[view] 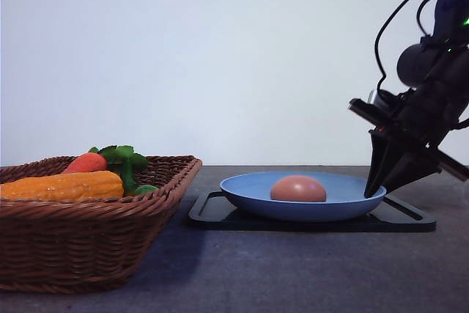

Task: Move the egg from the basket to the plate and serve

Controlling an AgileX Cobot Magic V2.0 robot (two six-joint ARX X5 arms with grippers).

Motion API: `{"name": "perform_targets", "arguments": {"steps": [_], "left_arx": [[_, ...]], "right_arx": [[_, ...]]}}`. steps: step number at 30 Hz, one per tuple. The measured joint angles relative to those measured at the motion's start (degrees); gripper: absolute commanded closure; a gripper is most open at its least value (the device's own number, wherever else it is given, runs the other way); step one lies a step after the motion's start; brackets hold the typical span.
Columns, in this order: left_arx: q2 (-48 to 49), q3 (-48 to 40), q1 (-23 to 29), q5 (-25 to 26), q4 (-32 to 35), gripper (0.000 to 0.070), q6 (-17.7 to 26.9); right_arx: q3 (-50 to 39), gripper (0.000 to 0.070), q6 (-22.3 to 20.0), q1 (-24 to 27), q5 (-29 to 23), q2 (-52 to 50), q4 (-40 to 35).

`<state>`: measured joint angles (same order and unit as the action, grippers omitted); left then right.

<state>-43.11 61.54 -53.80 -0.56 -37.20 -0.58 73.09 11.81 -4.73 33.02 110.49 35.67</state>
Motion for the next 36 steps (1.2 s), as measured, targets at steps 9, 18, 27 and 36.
{"name": "perform_targets", "arguments": {"steps": [9, 18, 27, 36], "left_arx": [[-0.05, 0.0, 0.0, -1.03, -0.19, 0.031, -0.24], [-1.82, 0.0, 0.0, -1.48, 0.62, 0.0332, -0.24], [-8.61, 0.02, 1.05, -9.18, 2.5, 0.0694, 2.22], [-21.69, 0.0, 13.24, -9.92, 2.61, 0.07, 4.14]], "right_arx": [[0.06, 0.0495, -0.02, 0.32, 0.02, 0.12, -0.67], [3.33, 0.0495, -2.31, 2.87, 1.93, 0.12, 1.74], [7.55, 0.0696, -5.45, 7.65, 3.34, -5.24, 10.14], [5.67, 0.07, -10.84, 3.92, -1.11, -15.54, 16.37]]}}
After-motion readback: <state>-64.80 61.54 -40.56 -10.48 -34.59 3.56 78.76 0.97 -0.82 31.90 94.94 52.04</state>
